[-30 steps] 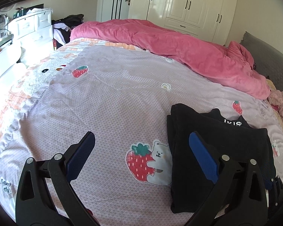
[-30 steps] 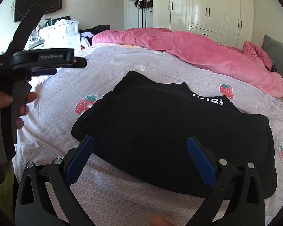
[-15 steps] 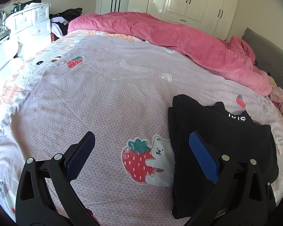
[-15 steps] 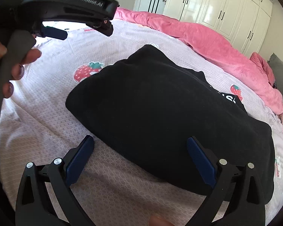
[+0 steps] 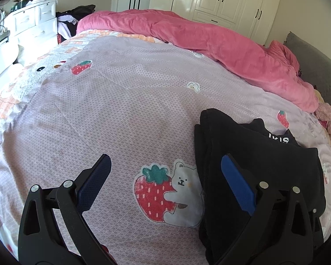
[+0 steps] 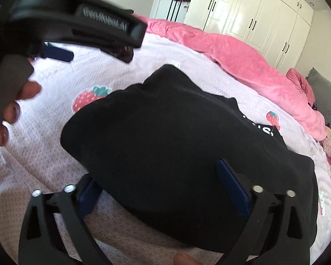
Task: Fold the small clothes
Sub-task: 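Grasp the edge of the folded shirt with the right tool and lift it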
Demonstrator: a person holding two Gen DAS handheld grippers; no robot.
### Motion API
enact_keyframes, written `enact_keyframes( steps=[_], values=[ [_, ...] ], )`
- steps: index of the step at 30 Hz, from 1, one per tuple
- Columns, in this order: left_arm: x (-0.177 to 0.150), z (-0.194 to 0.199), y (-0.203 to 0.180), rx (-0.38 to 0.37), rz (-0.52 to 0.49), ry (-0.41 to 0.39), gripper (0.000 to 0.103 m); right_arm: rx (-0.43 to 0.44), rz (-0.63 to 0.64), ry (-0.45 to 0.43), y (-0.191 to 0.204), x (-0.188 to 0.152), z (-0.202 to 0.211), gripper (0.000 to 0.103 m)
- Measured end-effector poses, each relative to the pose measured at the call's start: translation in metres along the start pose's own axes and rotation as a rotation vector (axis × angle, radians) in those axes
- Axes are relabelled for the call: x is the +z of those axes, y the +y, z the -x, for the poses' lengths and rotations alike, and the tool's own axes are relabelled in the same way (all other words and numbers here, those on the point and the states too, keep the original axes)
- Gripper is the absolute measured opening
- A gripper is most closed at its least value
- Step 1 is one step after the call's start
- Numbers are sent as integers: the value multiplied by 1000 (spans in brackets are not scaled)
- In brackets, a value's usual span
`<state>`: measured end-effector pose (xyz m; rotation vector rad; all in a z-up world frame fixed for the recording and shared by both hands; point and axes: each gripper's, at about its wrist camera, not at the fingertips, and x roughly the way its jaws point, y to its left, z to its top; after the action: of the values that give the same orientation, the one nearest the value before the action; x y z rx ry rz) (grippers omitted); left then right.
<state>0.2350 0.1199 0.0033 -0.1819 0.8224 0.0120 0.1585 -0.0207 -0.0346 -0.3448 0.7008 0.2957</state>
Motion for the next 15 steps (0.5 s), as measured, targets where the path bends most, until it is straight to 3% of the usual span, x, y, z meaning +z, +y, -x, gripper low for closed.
enact_keyframes(
  steps=[1,3,5,11,15],
  values=[
    [0,-2,-1,-6,0,4,94,13,-8,-8,-3,1,0,64],
    [0,-7,-4,-25,3,16,94,58,-30,-29,-9,0,3,30],
    [1,-15,-6,-99,26,44,94,102,-60,-50,-14,0,7,12],
    [2,-42,-15,-309,117,128,94,247,-215,-56,-44,-4,7,9],
    [-4,-60,-21,-380,157,175,93,272,-239,-77,-53,-5,10,9]
  ],
)
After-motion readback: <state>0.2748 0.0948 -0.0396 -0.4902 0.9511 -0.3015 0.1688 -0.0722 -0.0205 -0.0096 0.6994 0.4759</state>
